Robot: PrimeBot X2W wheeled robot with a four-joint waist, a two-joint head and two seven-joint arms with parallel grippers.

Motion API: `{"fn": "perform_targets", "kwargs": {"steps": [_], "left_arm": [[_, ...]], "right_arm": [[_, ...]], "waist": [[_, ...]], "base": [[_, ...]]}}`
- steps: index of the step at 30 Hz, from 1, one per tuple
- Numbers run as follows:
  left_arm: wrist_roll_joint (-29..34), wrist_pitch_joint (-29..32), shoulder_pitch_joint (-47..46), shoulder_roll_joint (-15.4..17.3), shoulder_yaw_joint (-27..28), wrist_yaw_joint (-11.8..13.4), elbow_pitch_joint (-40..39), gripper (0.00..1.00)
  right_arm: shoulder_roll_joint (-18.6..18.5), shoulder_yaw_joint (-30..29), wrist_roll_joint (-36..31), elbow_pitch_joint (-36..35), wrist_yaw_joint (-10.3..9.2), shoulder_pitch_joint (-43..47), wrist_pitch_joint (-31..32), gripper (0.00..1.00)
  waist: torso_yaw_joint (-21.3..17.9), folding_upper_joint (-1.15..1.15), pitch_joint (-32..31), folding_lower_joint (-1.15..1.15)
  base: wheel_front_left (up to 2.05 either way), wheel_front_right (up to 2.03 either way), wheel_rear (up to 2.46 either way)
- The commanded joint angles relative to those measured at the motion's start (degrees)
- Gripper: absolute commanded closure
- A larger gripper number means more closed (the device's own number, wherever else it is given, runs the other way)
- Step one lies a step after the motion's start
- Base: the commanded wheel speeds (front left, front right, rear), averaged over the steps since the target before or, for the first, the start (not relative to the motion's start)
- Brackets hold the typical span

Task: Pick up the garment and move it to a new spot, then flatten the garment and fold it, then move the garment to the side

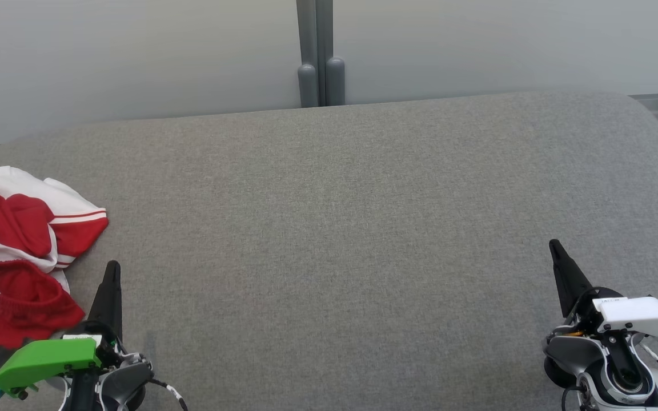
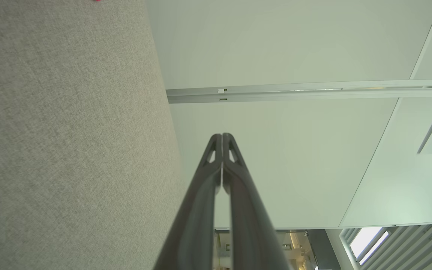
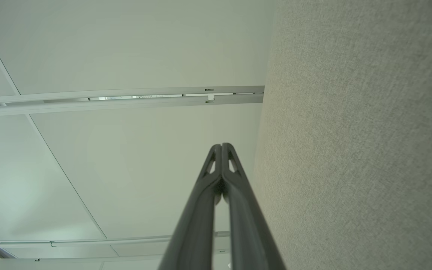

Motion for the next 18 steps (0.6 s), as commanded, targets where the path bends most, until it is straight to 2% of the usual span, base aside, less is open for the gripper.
{"fn": "perform_targets", "kwargs": {"steps": [1,18], "left_arm": [[0.0,0.2,-0.8,0.4,0.1,-0.2,-0.2,1.00],[0.0,0.2,-0.8,0.4,0.1,-0.3,-0.2,1.00]], "right_arm": [[-0.3,-0.1,0.3,-0.2,0.02,0.7,0.1,1.00],[-0.3,-0.1,0.3,-0.2,0.02,0.7,0.1,1.00]], "waist": [[0.0,0.00,0.0,0.00],[0.0,0.00,0.0,0.00]], "base": [[0.00,0.00,0.00],[0.00,0.00,0.00]]}}
